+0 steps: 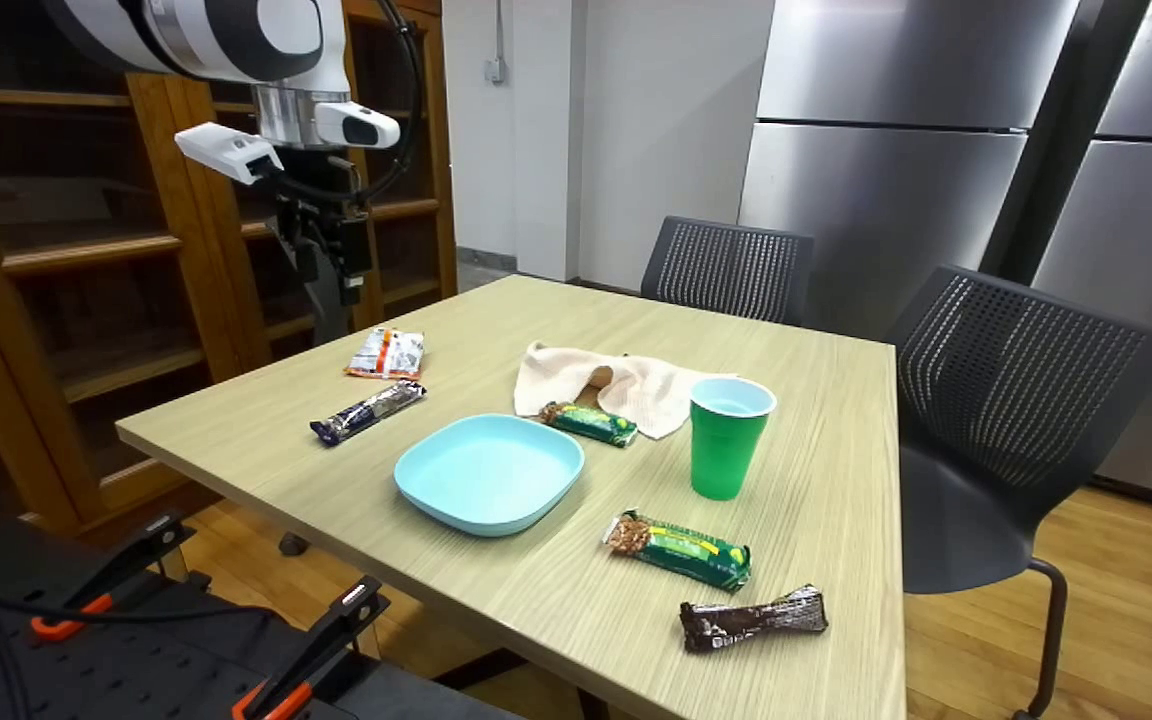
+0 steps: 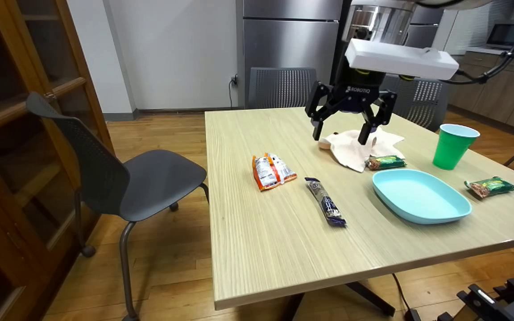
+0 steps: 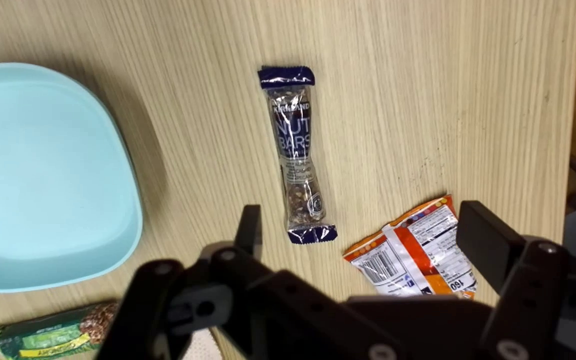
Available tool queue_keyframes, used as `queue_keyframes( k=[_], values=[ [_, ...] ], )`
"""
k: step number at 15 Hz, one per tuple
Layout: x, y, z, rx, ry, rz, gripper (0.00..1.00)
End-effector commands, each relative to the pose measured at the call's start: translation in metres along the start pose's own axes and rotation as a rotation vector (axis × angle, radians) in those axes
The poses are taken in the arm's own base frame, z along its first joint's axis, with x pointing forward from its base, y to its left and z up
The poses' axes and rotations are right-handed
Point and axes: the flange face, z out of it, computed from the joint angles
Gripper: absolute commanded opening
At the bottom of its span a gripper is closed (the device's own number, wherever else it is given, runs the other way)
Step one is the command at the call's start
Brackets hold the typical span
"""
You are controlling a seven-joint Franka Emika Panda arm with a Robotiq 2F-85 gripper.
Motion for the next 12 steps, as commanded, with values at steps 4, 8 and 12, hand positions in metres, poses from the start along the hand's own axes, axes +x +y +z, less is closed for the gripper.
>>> queue_keyframes(
  k=[4, 8, 12],
  values=[
    [0.029, -0.006, 0.034, -0.080, -0.014, -0.023, 1.00],
    [0.035, -0.005, 0.061, -0.109, -0.046, -0.026, 1.00],
    [0.041, 0.001, 0.080, -0.140, -0.070, -0.026, 1.00]
  ],
)
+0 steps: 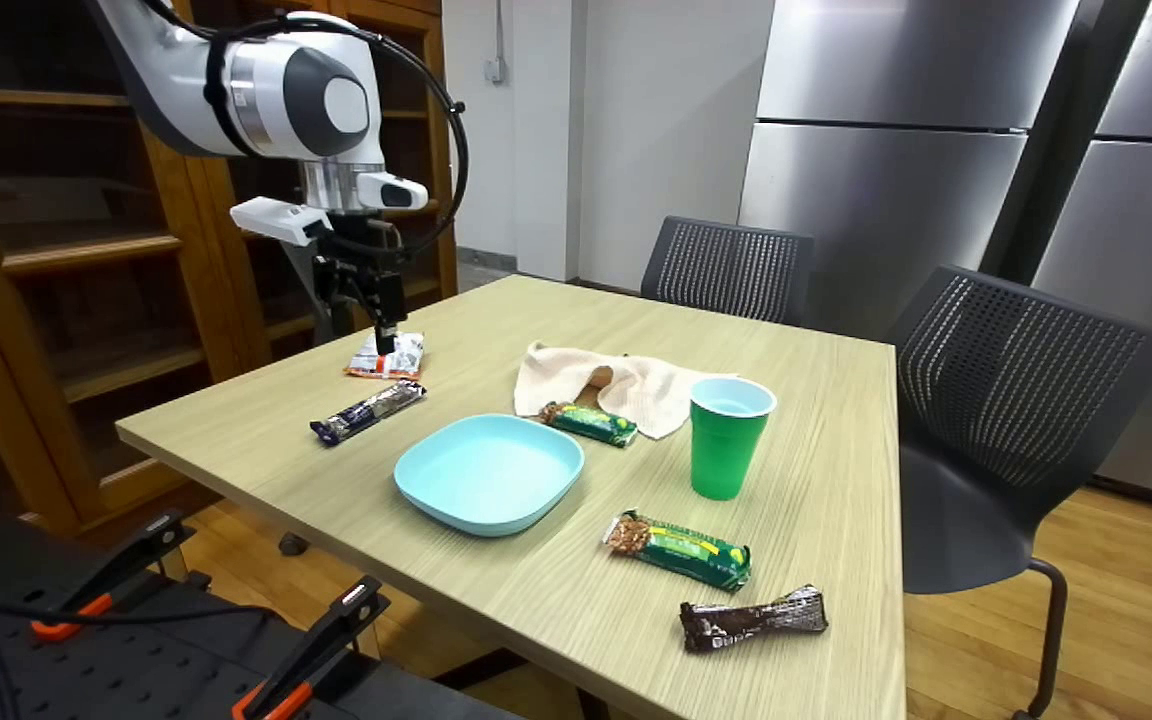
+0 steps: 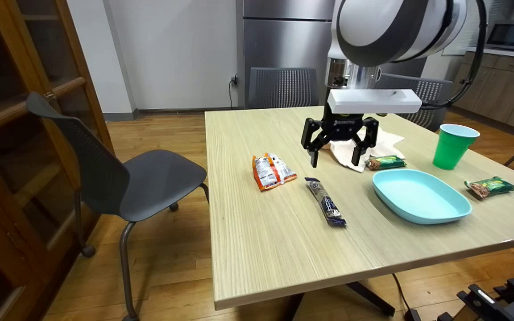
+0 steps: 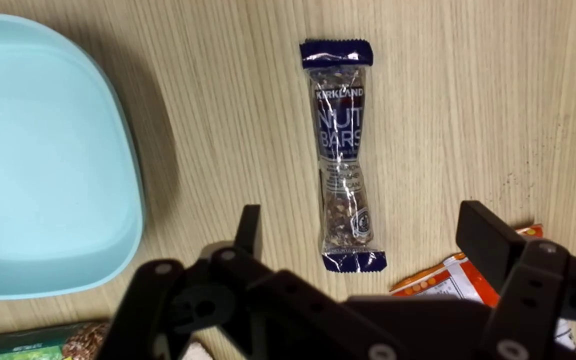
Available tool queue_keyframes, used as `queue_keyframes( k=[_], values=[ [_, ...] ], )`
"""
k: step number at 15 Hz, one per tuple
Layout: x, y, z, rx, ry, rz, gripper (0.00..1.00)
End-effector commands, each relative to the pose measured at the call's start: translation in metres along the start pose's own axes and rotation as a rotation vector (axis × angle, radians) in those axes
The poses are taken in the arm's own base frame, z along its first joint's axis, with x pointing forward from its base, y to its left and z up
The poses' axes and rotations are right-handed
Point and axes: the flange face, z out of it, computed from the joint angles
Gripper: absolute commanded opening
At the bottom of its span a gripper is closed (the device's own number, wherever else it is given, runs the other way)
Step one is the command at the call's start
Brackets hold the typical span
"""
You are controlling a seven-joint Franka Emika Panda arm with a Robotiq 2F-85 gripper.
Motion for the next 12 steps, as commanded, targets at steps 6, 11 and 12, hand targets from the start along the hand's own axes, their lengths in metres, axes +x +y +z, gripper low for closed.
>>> queue_keyframes(
  k=[6, 11, 12],
  values=[
    [0.0036, 0.0038, 0.0123, -0.015, -0.018, 0.006, 1.00],
    [0.0036, 0.0038, 0.0123, -0.015, -0.018, 0.006, 1.00],
    [0.0042, 0.0026, 0.0111, -0.019, 0.001, -0.007, 1.00]
  ],
)
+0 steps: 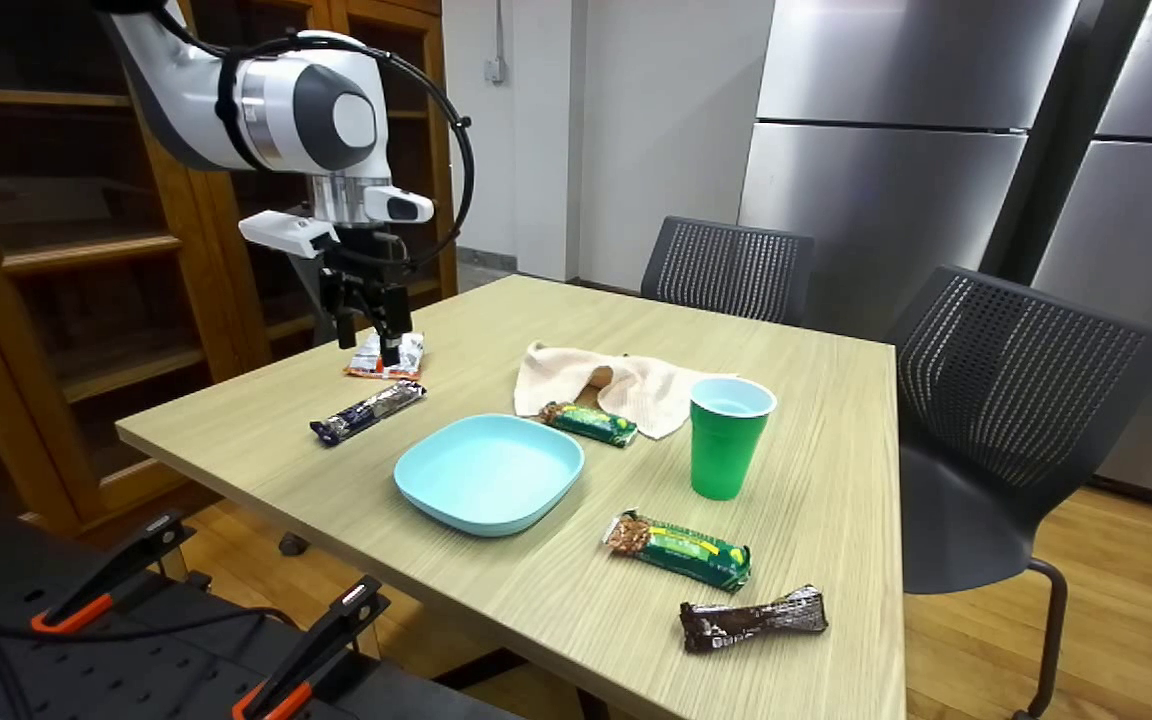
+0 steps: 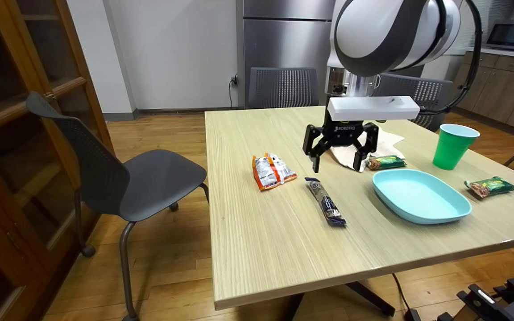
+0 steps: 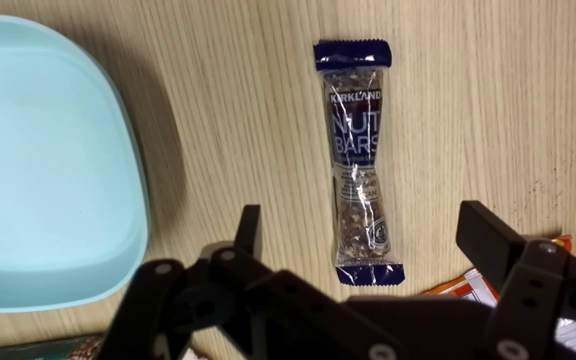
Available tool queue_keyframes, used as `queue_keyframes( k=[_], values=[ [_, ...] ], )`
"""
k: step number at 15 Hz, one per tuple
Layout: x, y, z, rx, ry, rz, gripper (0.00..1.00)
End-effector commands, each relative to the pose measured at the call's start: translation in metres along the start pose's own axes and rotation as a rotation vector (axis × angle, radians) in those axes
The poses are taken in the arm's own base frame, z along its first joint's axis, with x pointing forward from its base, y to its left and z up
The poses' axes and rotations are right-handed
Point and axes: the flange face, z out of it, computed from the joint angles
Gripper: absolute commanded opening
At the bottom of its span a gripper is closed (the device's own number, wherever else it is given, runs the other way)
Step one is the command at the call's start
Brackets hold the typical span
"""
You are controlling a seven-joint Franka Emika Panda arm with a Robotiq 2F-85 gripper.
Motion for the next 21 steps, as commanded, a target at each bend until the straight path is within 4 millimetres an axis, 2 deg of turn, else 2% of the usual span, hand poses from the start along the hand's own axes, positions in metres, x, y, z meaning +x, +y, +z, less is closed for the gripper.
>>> queue_keyframes(
  k=[1, 4, 8, 11, 14, 19, 20, 21],
  values=[
    [0.002, -0.002, -0.001, -0.003, 0.026, -0.017, 1.00],
    [0.003, -0.006, 0.011, -0.007, 0.023, -0.034, 1.00],
    [0.004, -0.011, 0.043, -0.028, 0.007, -0.058, 1.00],
    [0.007, -0.012, 0.060, -0.034, 0.009, -0.073, 1.00],
    [0.013, -0.014, 0.070, -0.034, 0.018, -0.073, 1.00],
    [0.021, -0.017, 0.075, -0.037, 0.025, -0.086, 1.00],
    [0.021, -0.018, 0.075, -0.038, 0.025, -0.092, 0.96],
    [0.021, -0.019, 0.075, -0.044, 0.028, -0.090, 0.74]
  ],
)
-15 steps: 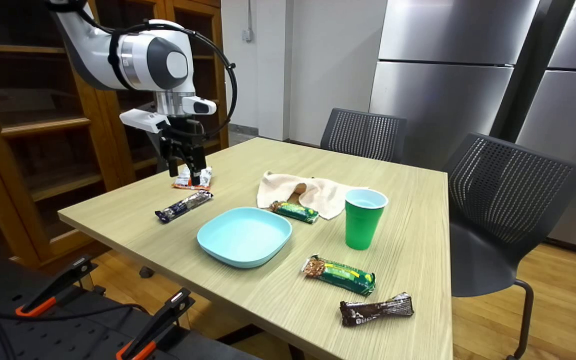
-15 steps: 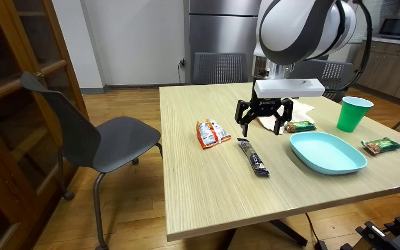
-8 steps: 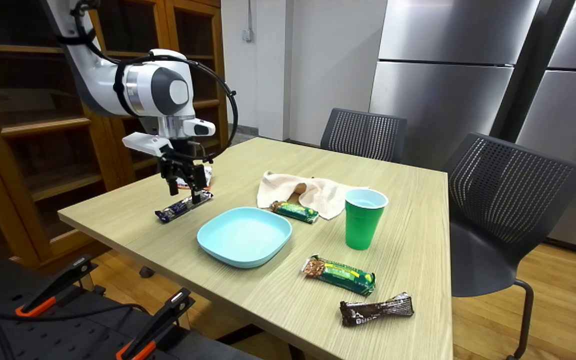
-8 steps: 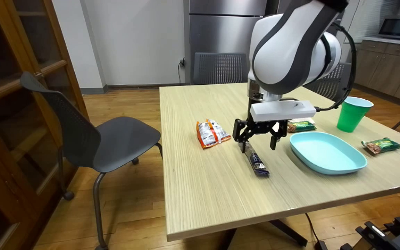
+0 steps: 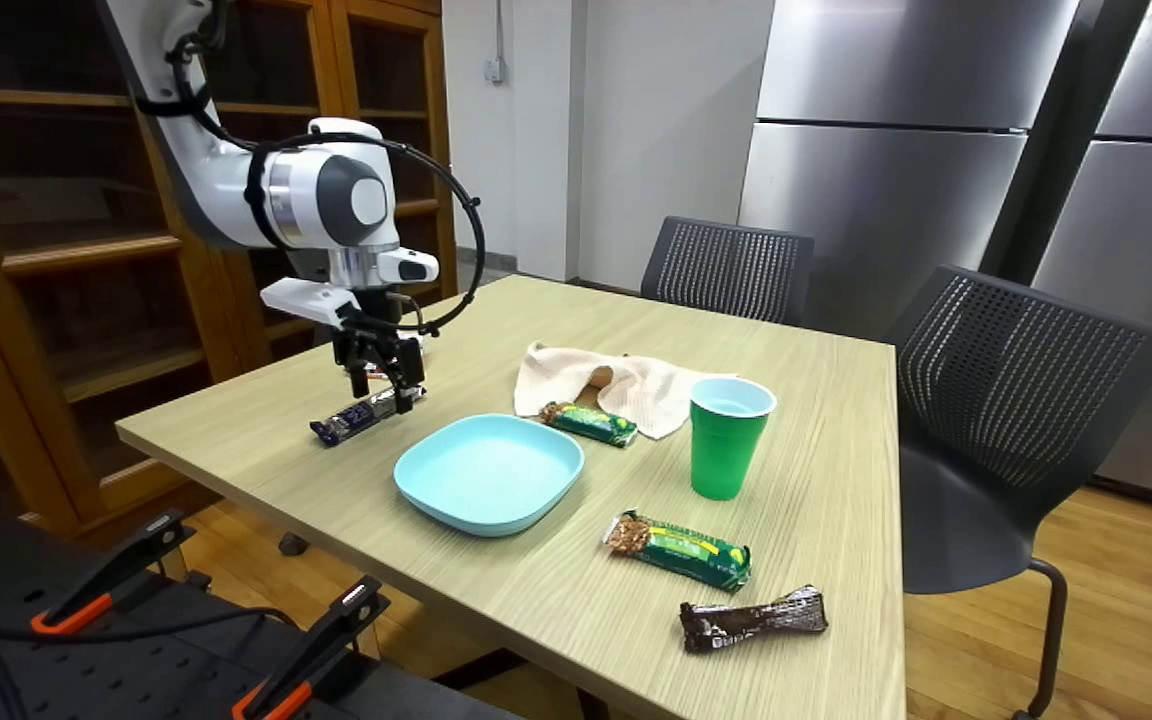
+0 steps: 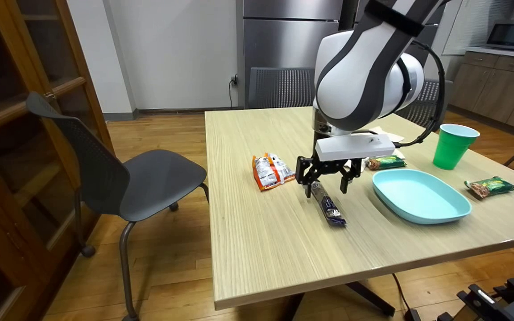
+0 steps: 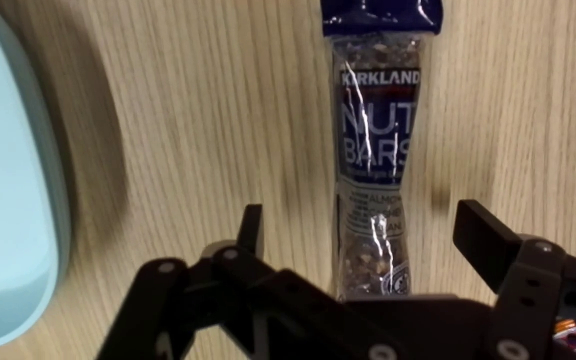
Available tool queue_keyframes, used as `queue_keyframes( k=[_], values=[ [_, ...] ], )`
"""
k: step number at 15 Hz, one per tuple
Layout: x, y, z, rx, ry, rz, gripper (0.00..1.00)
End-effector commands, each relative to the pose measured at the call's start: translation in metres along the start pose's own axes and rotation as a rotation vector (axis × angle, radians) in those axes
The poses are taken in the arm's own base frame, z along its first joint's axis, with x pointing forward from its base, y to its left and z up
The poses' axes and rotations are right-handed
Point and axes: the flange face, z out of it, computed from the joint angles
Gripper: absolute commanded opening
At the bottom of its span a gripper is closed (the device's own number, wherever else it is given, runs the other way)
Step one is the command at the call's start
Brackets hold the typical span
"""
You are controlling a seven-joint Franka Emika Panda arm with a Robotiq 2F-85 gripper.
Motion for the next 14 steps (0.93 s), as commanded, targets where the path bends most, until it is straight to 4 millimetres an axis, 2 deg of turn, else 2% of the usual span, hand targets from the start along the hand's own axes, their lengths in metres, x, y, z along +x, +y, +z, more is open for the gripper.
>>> queue_keyframes(
  k=[1, 2, 8, 11, 12, 14],
  values=[
    [0.006, -0.006, 0.001, -0.017, 0.020, -0.027, 0.71],
    [0.007, -0.007, 0.001, -0.017, 0.017, -0.030, 0.70],
    [0.009, -0.013, 0.000, -0.024, 0.019, -0.037, 0.23],
    [0.006, -0.014, -0.009, -0.014, 0.020, -0.047, 0.02],
    [0.003, -0.013, -0.013, -0.014, 0.023, -0.050, 0.06],
    [-0.002, -0.012, -0.020, -0.014, 0.012, -0.054, 0.06]
  ],
)
